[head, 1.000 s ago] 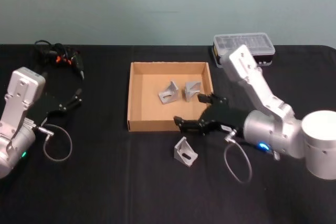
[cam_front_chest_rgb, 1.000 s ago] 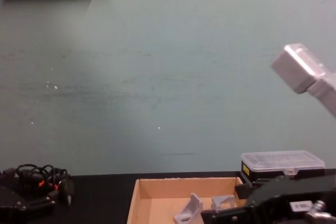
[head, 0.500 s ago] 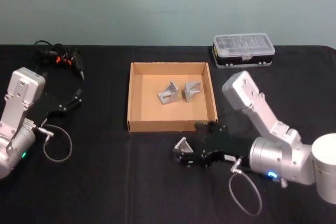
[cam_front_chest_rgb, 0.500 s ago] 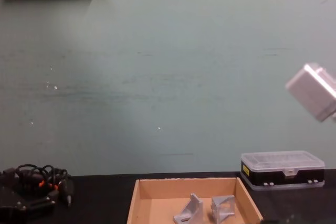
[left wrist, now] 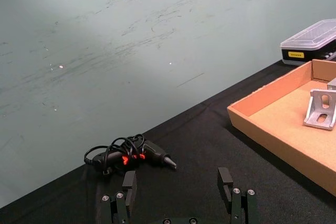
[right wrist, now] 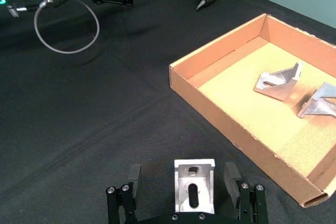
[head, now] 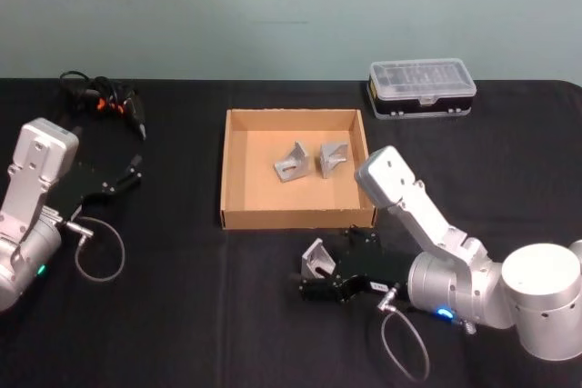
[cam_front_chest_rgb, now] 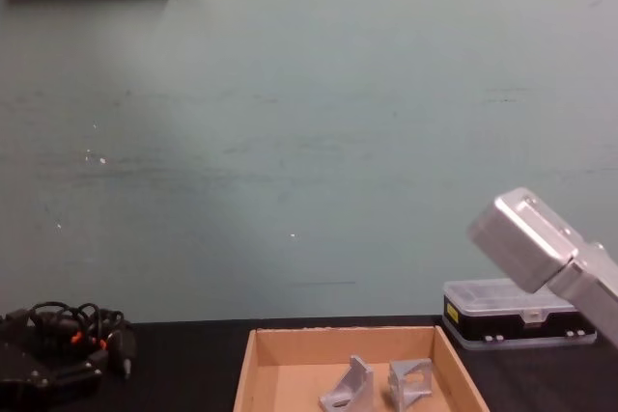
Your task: Use one hand to pick up the angle iron from the table and place it into the box.
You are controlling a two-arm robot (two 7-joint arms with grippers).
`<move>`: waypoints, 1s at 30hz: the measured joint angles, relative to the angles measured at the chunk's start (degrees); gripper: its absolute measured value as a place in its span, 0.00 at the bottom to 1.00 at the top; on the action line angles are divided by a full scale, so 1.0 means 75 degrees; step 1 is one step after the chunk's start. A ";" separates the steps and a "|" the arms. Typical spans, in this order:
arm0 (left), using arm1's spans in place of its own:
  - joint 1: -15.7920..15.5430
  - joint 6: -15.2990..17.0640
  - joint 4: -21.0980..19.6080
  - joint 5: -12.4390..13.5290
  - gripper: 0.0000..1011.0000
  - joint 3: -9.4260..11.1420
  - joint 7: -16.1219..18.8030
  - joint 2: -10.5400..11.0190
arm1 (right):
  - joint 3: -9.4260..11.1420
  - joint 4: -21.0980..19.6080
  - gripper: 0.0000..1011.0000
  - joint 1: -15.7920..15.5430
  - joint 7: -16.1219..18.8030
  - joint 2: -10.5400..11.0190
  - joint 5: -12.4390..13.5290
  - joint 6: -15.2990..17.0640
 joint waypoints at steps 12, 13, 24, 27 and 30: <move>0.0000 0.0000 0.0000 0.0000 1.00 0.0000 0.0000 0.0000 | -0.0146 0.0422 0.99 0.0048 -0.0301 -0.0292 -0.0420 -0.0230; 0.0000 0.0000 0.0000 0.0000 1.00 0.0000 0.0000 0.0000 | -0.0144 0.0452 0.99 0.0050 -0.0302 -0.0309 -0.0437 -0.0240; 0.0000 0.0000 0.0000 0.0000 1.00 0.0000 0.0000 0.0000 | -0.0057 0.0700 0.99 0.0057 -0.0304 -0.0466 -0.0495 -0.0385; 0.0000 0.0000 0.0000 0.0000 1.00 0.0001 0.0000 0.0000 | -0.0057 0.0690 0.99 0.0057 -0.0303 -0.0461 -0.0495 -0.0383; 0.0000 0.0000 0.0000 0.0000 1.00 0.0000 0.0000 0.0000 | -0.0058 0.0676 0.96 0.0056 -0.0302 -0.0455 -0.0494 -0.0378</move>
